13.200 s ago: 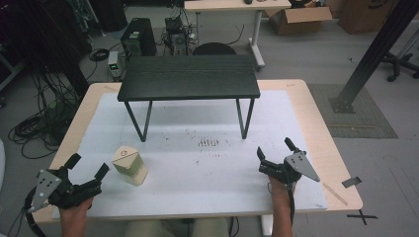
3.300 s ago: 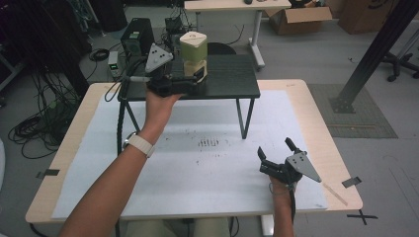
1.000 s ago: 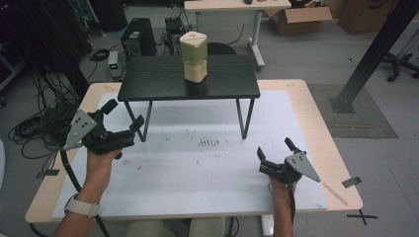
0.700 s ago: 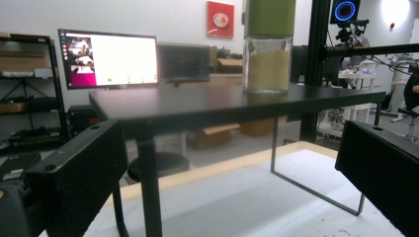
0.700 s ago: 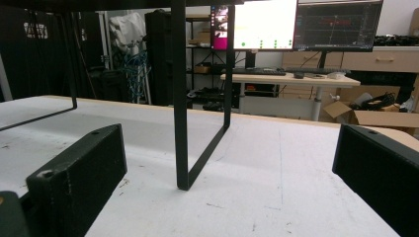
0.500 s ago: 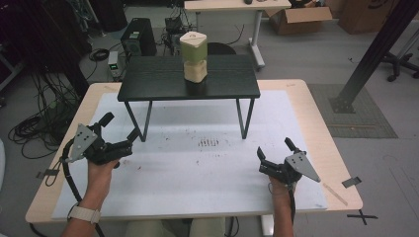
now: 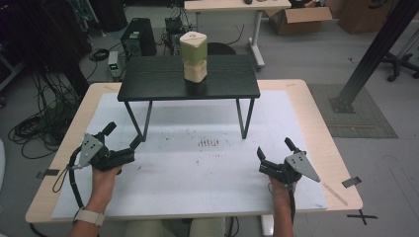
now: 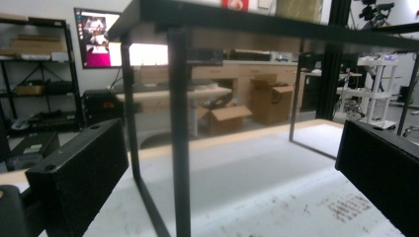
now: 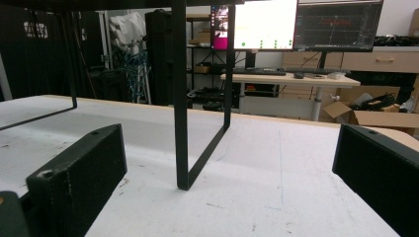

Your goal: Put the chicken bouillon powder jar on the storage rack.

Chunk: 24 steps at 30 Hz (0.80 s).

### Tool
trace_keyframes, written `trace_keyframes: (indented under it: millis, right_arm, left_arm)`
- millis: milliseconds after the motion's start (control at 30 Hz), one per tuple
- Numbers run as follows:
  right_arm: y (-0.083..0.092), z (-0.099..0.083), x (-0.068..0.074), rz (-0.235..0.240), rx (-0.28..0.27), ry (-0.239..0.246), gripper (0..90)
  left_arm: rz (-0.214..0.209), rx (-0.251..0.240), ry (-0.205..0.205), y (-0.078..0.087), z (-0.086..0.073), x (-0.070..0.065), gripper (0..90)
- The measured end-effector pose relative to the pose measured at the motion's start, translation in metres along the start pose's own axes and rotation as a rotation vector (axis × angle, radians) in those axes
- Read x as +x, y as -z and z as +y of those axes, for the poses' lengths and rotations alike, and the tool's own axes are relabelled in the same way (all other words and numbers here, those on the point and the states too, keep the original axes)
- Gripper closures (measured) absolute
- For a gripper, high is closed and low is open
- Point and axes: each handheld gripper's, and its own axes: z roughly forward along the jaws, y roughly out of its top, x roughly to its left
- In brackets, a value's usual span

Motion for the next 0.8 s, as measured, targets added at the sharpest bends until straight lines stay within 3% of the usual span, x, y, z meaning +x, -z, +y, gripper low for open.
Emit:
trace_keyframes:
  millis: [367, 800]
  right_arm:
    - [0.000, 0.000, 0.000, 0.001, 0.001, 0.002, 0.0]
    - [0.000, 0.000, 0.001, 0.000, 0.003, 0.006, 0.0]
  left_arm:
    - [0.040, 0.044, -0.003, 0.008, -0.021, 0.005, 0.2]
    - [0.048, 0.062, 0.001, 0.012, -0.037, 0.003, 0.4]
